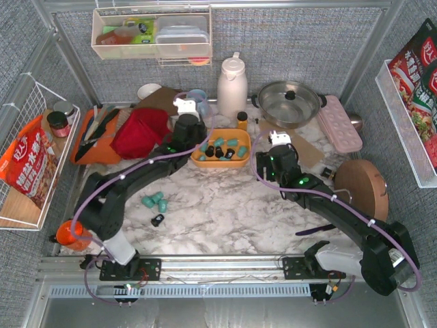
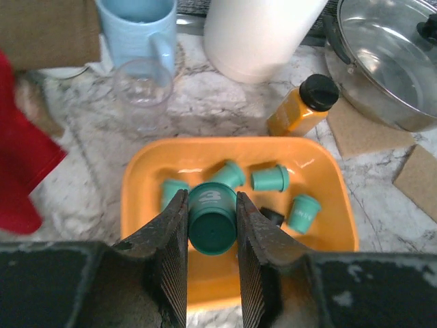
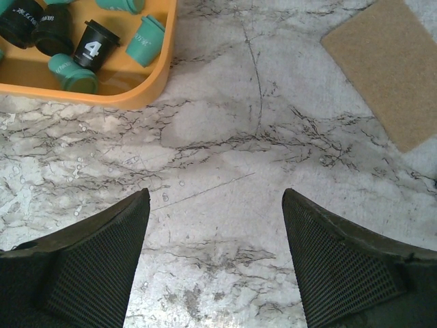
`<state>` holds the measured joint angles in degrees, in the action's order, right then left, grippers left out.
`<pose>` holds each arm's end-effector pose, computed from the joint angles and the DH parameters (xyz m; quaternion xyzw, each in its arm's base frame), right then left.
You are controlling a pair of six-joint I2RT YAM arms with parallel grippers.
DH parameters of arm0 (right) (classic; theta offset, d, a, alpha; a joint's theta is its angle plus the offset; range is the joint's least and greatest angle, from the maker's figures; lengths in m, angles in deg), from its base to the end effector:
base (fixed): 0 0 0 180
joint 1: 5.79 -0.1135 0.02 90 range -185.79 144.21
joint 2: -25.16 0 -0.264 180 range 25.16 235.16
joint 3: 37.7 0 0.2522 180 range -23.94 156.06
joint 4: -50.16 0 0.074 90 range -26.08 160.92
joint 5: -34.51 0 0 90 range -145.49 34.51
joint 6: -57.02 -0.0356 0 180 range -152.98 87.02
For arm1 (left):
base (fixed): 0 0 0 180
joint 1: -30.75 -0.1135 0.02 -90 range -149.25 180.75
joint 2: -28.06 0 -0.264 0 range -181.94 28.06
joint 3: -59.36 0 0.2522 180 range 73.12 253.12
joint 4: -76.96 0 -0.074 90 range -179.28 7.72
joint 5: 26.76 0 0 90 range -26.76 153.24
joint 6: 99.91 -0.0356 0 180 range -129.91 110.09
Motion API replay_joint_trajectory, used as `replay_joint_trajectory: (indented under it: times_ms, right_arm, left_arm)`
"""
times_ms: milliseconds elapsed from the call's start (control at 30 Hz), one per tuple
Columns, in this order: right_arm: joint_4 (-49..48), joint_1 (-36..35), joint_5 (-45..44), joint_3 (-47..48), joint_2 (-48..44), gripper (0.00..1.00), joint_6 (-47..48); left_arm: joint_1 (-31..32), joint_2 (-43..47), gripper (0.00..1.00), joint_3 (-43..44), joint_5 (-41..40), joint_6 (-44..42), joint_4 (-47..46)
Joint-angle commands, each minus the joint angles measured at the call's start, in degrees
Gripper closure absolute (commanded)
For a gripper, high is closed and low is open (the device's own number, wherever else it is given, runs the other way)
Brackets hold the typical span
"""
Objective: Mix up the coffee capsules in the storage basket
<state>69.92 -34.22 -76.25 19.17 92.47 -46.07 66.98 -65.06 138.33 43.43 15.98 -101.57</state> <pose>0.2337 0.1122 0.2574 -0.0248 0.8571 0.0277 0.5139 0.3156 -0.2163 0.2865 -0.0328 0.7909 -0.1898 0.5808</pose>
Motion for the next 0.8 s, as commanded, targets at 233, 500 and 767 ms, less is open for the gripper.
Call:
replay_joint_trajectory:
  times_ms: [233,500,767]
  right_arm:
    - [0.4,0.0,-0.5,0.4,-1.0,0.17,0.0]
    - [0.8,0.0,0.2,0.6,-0.8,0.16,-0.2]
    - [0.7,0.0,0.8,0.7,-1.0,0.16,-0.3]
  left_arm:
    - [-0.5,-15.1,0.50,9.6,1.2,-2.8,-4.5]
    - [-0.6,-9.9,0.14,7.7,2.6,-1.8,-0.6]
    - [-0.6,4.1,0.14,0.2,-9.4,11.8,26.5]
